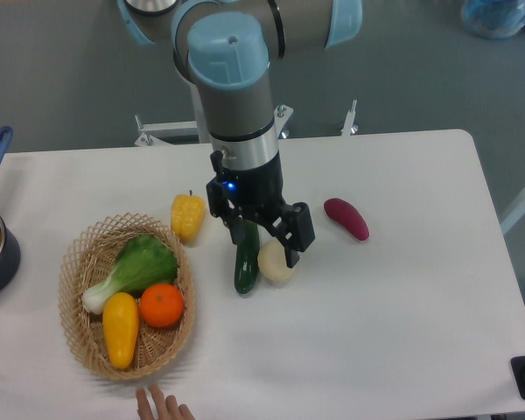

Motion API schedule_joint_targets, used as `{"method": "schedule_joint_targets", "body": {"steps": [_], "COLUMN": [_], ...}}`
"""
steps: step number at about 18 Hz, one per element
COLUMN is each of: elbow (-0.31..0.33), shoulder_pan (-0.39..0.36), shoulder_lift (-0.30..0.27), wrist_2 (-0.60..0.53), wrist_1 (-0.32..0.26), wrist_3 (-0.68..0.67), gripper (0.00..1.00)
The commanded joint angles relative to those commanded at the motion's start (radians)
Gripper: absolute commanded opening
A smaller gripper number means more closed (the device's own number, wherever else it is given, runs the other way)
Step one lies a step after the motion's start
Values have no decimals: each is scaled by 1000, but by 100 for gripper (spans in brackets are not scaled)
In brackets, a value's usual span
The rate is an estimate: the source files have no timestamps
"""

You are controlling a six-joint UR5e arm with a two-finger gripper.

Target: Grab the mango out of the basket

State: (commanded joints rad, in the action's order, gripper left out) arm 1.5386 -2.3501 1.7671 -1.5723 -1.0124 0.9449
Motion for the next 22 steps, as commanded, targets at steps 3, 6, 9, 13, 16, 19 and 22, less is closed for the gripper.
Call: {"method": "schedule_joint_targets", "body": {"steps": [3, 6, 9, 13, 16, 19, 22], "elbow": [-2, -3, 2, 5, 25, 29, 31], "shoulder_pan": [0, -12, -14, -15, -15, -15, -12], "shoulder_lift": [0, -2, 0, 2, 2, 2, 2], "wrist_2": [5, 25, 40, 67, 69, 69, 71], "wrist_1": [-2, -12, -8, -3, 0, 2, 5], "wrist_3": [0, 0, -9, -11, -11, -12, -55], "gripper": [100, 100, 100, 100, 100, 100, 100]}}
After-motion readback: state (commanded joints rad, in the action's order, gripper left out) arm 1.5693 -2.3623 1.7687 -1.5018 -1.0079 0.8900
